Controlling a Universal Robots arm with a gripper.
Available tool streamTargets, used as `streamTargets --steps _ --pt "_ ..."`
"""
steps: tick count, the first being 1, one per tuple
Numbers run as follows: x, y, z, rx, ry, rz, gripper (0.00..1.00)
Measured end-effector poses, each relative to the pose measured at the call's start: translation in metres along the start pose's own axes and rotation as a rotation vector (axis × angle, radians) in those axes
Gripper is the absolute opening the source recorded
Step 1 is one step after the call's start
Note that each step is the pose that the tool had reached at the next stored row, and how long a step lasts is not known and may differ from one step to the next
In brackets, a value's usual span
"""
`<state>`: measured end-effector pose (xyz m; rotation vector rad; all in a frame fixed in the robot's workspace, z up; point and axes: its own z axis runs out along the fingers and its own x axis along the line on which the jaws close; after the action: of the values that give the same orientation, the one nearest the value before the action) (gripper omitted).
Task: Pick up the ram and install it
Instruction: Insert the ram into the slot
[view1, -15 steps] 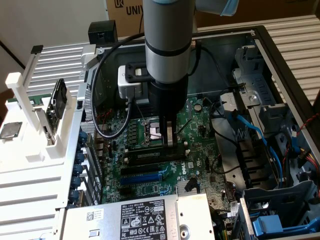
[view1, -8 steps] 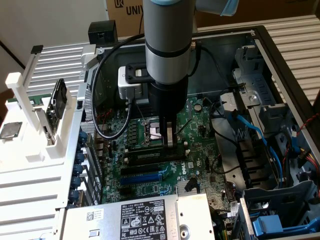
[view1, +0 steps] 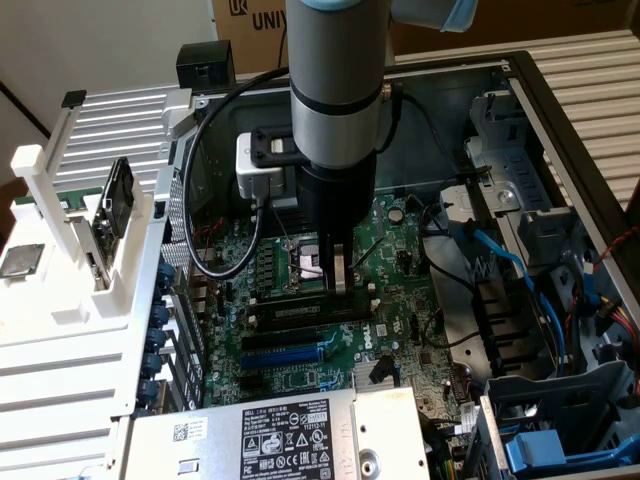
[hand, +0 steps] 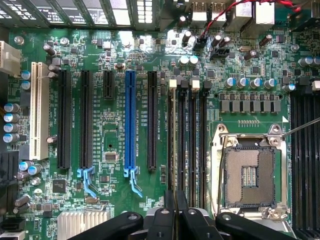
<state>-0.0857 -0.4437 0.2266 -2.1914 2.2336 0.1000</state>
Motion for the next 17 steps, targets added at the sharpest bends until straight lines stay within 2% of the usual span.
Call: streamTargets --steps 1,2,12,17 --pt "0.0000 0.0000 0.0000 0.0001 -0.0001 0.000 0.14" --pt "0.0000 0.0000 0.0000 0.0000 0.0000 0.000 0.20" --pt "0.0000 0.0003 -0.0007 0.0000 0.0001 0.000 0.20" --pt "-0.0003 0.0021 -0.0069 0.0000 0.0000 0.000 0.20"
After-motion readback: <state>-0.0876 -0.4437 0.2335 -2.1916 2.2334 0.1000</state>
